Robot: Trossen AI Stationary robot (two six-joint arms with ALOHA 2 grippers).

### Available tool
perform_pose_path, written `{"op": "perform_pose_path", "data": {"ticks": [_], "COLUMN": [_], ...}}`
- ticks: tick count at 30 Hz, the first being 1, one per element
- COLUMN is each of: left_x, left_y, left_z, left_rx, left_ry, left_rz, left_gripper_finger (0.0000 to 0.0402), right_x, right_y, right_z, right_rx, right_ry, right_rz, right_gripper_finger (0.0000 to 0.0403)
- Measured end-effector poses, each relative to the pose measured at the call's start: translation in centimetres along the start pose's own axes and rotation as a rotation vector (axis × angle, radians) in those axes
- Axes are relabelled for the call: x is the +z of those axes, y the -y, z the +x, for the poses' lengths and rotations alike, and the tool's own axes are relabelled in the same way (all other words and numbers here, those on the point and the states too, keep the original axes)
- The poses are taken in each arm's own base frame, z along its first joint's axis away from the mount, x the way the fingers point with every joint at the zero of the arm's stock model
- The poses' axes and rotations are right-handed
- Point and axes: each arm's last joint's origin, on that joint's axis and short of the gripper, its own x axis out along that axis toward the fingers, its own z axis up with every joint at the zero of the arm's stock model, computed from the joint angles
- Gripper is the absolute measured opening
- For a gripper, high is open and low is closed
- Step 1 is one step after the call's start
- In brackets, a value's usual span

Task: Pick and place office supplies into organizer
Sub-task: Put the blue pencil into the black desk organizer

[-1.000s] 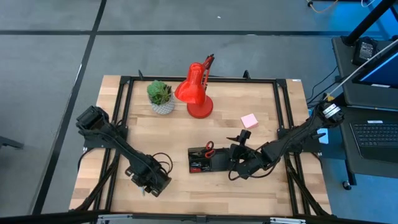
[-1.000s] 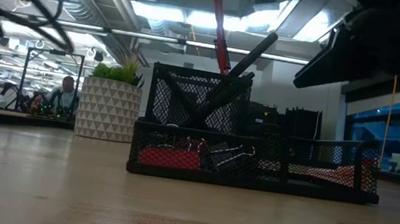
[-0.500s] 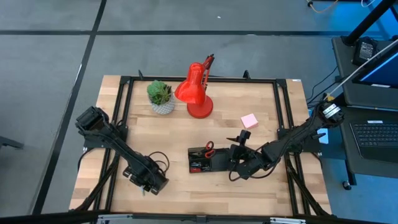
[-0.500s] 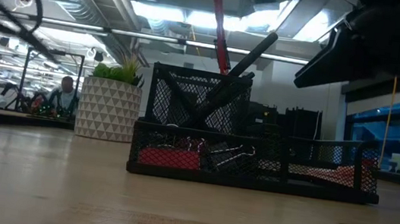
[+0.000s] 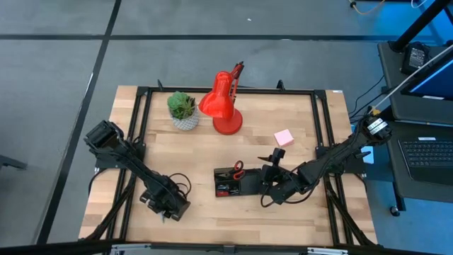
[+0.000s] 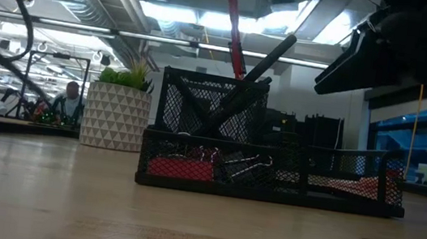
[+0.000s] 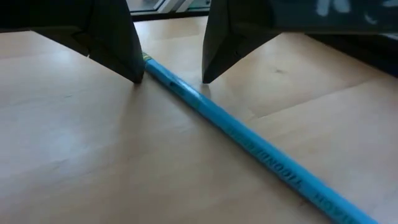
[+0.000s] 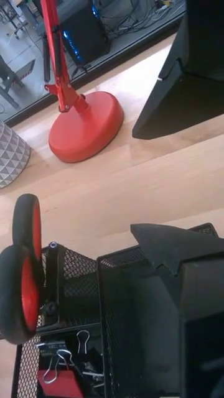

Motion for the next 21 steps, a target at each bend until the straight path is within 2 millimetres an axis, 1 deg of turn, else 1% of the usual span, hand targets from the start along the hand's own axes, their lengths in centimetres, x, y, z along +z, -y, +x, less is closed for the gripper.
{"op": "perform_pose_path", "data": {"ticks": [3, 8, 15, 21], "left_x": [0.10, 0.13, 0.12, 0.13], "left_y": [-0.32, -0.38, -0.44, -0.48], "left_z": [0.21, 0.29, 0.35, 0.36], "left_rx": [0.019, 0.022, 0.024, 0.024], "left_ry": [-0.022, -0.025, -0.033, -0.035], "left_rz": [-0.002, 0.074, 0.226, 0.433], "left_gripper_finger": [0.0151, 0.0124, 0.0076, 0.0037], "right_x": [0.00, 0.00, 0.00, 0.00], "right_y": [0.00, 0.00, 0.00, 0.00], "right_z": [0.00, 0.00, 0.00, 0.00], "right_rx": [0.000, 0.000, 0.000, 0.000], "right_ry": [0.000, 0.000, 0.000, 0.000], "right_rz": [-0.005, -0.006, -0.006, -0.006], "right_gripper_finger": [0.0236, 0.0236, 0.0236, 0.0236]}}
